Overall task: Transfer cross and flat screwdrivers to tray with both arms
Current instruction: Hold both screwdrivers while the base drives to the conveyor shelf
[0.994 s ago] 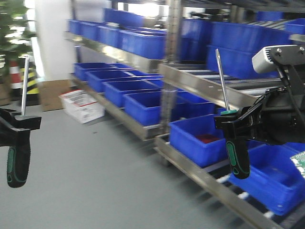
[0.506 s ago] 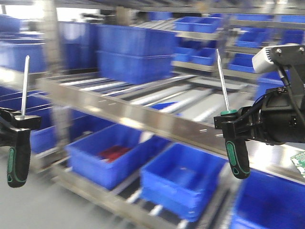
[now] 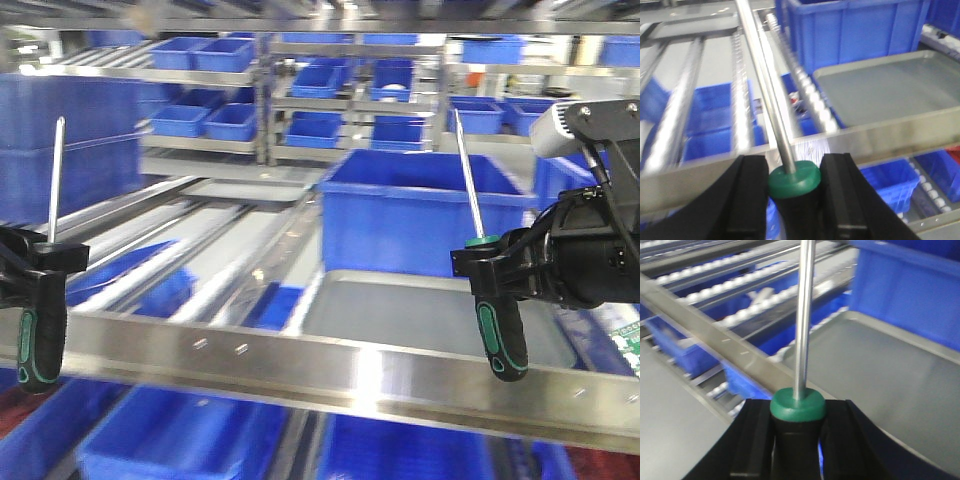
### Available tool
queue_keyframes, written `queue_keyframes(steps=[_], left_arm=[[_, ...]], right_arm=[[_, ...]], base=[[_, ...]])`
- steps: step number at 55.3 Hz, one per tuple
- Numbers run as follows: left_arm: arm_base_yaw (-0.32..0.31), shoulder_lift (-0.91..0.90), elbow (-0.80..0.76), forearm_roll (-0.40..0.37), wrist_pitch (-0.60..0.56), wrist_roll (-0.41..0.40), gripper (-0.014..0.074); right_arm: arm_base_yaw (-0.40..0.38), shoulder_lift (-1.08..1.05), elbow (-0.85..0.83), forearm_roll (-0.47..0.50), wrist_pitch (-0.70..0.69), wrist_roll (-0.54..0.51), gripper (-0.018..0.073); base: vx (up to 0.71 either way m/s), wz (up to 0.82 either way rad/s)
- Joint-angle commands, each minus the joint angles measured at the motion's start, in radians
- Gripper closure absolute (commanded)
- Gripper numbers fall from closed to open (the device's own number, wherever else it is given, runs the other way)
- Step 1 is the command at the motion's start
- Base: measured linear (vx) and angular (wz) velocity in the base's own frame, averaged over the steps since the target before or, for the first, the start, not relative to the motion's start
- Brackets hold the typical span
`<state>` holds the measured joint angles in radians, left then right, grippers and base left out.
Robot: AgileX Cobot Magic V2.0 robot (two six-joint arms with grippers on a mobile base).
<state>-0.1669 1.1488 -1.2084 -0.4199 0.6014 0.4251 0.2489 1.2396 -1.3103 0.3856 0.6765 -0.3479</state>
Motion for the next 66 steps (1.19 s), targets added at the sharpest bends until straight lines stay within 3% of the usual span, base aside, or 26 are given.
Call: queue_keyframes(steps=[1,66], left_arm=[[-0.005,-0.021,-0.034,-0.031,-0.086,-0.001,0.0599],[-0.005,-0.02,-0.034,-0.031,-0.086,-0.001,0.0599]], right_arm=[[-0.001,-0.028,-0.036,0.021,-0.075,-0.002,0.0567],[-0.001,-0.028,-0.036,0.021,-0.075,-0.002,0.0567]], base=[[0.33,-0.45],[0.22,-0.17]])
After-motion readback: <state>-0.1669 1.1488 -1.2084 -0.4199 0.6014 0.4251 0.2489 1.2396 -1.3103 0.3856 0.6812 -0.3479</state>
